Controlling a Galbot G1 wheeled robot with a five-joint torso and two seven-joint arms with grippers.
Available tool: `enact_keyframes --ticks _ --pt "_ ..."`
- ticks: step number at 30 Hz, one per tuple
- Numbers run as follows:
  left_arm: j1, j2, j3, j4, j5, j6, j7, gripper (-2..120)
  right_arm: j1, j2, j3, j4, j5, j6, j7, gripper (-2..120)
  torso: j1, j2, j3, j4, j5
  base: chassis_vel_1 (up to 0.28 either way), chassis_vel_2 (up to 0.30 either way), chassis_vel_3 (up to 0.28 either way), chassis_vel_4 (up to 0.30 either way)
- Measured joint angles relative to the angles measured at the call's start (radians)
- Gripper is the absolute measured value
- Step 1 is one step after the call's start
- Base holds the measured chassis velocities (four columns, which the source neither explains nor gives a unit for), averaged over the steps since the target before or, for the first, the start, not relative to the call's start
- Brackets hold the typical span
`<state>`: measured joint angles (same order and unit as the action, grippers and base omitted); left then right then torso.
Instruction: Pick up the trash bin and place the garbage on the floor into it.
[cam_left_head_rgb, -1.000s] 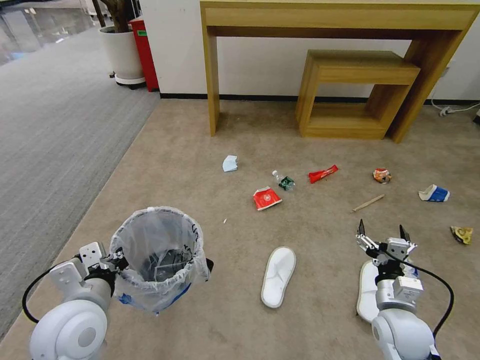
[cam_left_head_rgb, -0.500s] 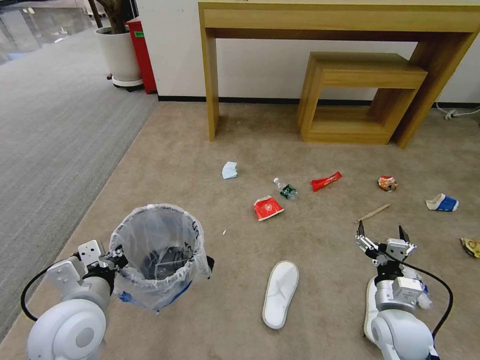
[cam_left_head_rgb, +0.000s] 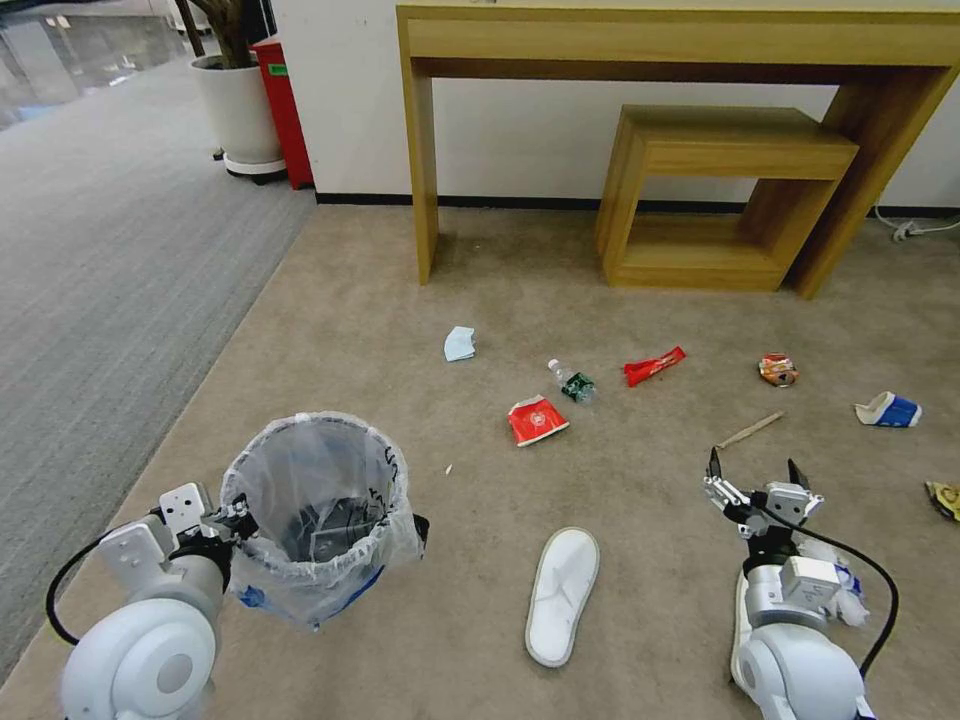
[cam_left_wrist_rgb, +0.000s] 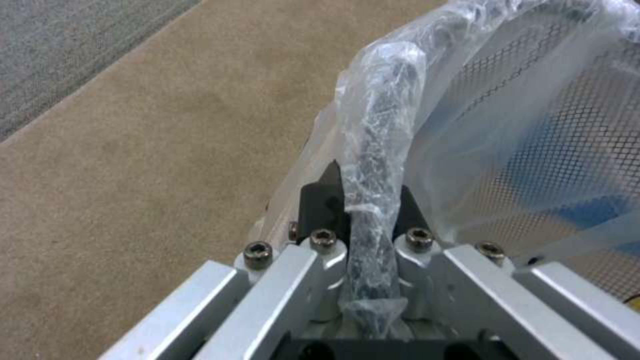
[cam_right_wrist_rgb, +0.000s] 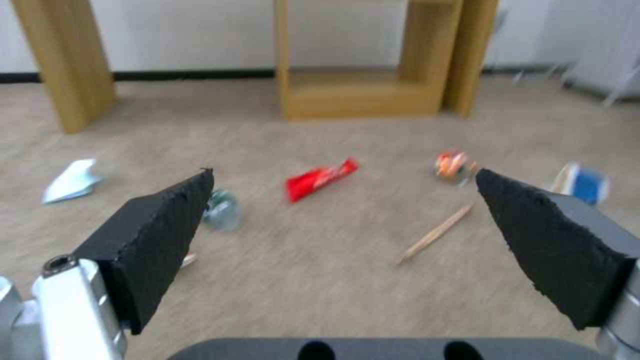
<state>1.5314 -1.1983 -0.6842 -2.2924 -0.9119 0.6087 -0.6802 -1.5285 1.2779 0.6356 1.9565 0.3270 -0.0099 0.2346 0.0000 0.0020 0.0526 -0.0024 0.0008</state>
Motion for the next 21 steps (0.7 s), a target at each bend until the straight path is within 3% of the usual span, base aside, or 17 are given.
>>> enact_keyframes --ticks 8,21 --pt "-0.009 0.000 0.004 0.022 0.008 -0.004 0.005 2 -0.041 -0.059 -0.025 0.059 0.166 -0.104 -0.020 100 0.000 0.000 0.000 0.0000 0.0000 0.000 0.000 0.000 0.000" --pt "-0.019 -0.011 0.010 0.056 0.026 -0.010 0.013 2 -0.103 -0.190 -0.083 0.145 0.325 -0.280 -0.049 100 0.000 0.000 0.000 0.0000 0.0000 0.000 0.000 0.000 0.000"
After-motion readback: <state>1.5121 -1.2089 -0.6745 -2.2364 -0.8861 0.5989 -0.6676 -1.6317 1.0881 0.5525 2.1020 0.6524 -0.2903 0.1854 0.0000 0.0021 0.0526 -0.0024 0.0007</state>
